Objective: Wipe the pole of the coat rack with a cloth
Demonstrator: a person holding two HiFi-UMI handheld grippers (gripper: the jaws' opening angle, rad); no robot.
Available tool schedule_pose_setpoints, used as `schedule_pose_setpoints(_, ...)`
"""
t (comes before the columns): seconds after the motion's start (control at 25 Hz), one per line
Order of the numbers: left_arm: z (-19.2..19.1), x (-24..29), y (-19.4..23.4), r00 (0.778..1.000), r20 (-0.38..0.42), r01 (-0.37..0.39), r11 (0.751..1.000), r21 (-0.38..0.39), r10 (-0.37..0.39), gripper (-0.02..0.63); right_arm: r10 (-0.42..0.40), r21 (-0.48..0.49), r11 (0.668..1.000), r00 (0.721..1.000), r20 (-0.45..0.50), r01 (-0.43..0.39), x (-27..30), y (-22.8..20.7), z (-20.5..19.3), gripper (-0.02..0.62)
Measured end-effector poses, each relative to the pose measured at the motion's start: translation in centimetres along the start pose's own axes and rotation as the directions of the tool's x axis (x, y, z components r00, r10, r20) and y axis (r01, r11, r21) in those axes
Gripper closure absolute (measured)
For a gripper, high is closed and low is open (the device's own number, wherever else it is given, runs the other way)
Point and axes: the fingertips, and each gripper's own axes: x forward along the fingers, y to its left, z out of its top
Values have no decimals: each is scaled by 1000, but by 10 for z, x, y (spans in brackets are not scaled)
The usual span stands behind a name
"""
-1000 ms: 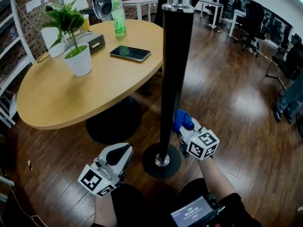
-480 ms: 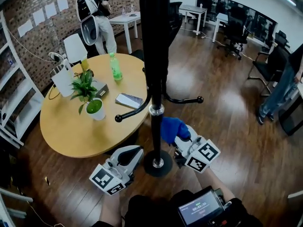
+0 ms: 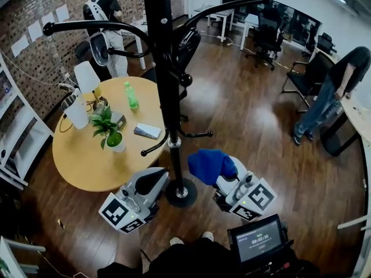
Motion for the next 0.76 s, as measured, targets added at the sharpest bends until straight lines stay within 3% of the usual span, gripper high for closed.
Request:
schedule_pose_setpoints(0.4,37,-2,-19,997,82,-2,999,51,-3,614,16,-52,999,1000,-8,-17,-23,24,24,577)
schedule_pose_setpoints(0.76,42,9,-26,996,84,1,997,76,-8,614,21,-66,998,1000,3,-20,-27,19,29,577)
